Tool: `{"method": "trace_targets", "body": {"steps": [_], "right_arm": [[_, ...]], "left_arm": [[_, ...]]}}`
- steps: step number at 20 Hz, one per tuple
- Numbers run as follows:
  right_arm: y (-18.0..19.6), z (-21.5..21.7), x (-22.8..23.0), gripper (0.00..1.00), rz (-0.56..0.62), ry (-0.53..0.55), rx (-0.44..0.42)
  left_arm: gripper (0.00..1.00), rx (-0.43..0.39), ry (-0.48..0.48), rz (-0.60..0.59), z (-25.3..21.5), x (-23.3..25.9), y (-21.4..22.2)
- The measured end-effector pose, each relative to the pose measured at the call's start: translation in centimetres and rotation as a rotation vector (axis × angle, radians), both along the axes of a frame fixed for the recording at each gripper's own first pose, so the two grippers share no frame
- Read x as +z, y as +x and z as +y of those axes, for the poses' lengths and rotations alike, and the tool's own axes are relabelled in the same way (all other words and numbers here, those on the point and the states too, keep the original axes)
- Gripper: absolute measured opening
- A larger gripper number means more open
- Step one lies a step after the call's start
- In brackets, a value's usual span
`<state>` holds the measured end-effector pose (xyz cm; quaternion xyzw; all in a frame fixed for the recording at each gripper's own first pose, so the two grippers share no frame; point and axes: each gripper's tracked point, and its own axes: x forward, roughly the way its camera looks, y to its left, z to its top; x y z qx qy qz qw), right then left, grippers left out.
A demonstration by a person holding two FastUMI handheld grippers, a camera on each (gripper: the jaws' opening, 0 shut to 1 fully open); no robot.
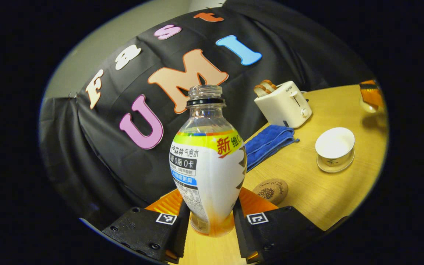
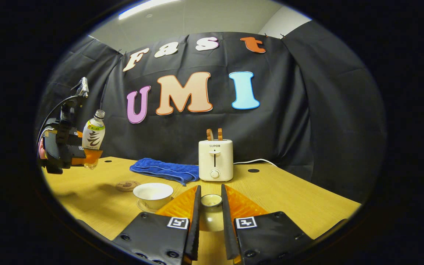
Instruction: Open the teacup lid with one hand, grasp the water bottle and pour water into the teacup with the other hand; after pouring, place the water bottle on the coaster and then close the teacup lid.
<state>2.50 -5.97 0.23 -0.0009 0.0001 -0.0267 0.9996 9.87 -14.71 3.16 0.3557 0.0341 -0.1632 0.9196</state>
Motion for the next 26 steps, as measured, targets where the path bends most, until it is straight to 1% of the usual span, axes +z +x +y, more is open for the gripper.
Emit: {"method": "trace_targets", "body": {"steps": [3,6,9,17,19,23,26], "right_arm": [[0.0,-1.0,0.0,0.32,-0.001,-0.001,-0.022],[0.1,-1.9,0.0,0.32,-0.002,-0.001,-0.04],[0.0,-2.6,0.0,0.32,-0.003,-0.001,-0.056],[0.1,-3.0,0.1,0.32,-0.004,-0.003,-0.069],[0.1,-3.0,0.1,0.32,-0.005,-0.003,-0.069],[0.1,-3.1,0.0,0.32,-0.005,-0.003,-0.069],[0.1,-3.0,0.0,0.32,-0.005,-0.003,-0.069]], "left_arm": [[0.54,-0.015,0.144,-0.027,-0.9,-0.1,0.4],[0.54,-0.05,0.298,-0.046,-1.7,-1.3,-0.4],[0.54,-0.071,0.43,-0.07,-2.8,-2.1,-0.2],[0.54,-0.123,0.74,-0.144,-4.5,-2.4,0.4],[0.55,-0.127,0.79,-0.157,-4.9,-2.4,0.9],[0.54,-0.138,0.855,-0.17,-5.6,-2.3,1.1],[0.54,-0.146,0.932,-0.19,-5.8,-2.5,1.4]]}}
